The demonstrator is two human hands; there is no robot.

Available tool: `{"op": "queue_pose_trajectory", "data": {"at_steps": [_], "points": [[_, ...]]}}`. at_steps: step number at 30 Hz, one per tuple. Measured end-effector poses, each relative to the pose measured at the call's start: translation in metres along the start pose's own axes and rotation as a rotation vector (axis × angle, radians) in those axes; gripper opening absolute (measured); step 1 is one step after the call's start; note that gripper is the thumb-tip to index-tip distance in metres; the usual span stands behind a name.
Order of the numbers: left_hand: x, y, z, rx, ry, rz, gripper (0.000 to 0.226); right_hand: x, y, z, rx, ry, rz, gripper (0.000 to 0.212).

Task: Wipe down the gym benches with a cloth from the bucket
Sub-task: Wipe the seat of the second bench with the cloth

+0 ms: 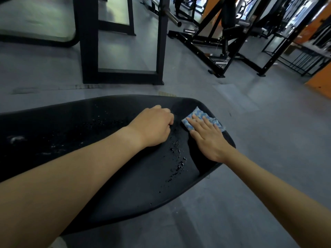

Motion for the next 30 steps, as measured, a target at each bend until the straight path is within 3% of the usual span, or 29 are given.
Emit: {"op": "queue_pose_trajectory", "data": {"at_steps": [3, 8, 11, 15, 20, 27, 30], "points": [[-0.001, -0.003, 0.004, -0.011, 0.046, 0.005, 0.023, -0.006, 0.012, 0.019, 0.035, 0.007, -0.009, 0.051], [0.006, -0.01, 0.022, -0.027, 0.227, -0.021, 0.048, -0.013, 0.045, 0.046, 0.22, 0.05, 0.055, 0.056], [0.012, -0.015, 0.033, -0.039, 0.248, -0.034, 0.055, -0.008, 0.029, 0.035, 0.235, 0.049, 0.062, 0.055], [0.011, -0.022, 0.052, 0.108, 0.193, 0.025, 0.053, -0.001, -0.01, 0.022, 0.208, 0.027, 0.1, 0.054], [0.017, -0.035, 0.08, 0.287, 0.174, -0.016, 0.053, 0.011, -0.062, 0.007, 0.132, 0.032, 0.165, 0.052], [0.025, -0.046, 0.095, 0.227, 0.264, -0.053, 0.067, 0.0, -0.034, 0.066, 0.183, 0.176, 0.235, 0.049], [0.026, -0.05, 0.095, 0.2, 0.223, -0.067, 0.067, 0.016, -0.035, 0.065, 0.26, 0.165, 0.286, 0.064]]}}
Point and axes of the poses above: each hand's wrist, its own y-axis towards the middle knuckle, its own x-axis out of the palm, z = x × y, the point moved 6 cm from there along y, towards the middle knuckle, and after that the axes turned 7 degrees about -x, right-handed, at the moved point
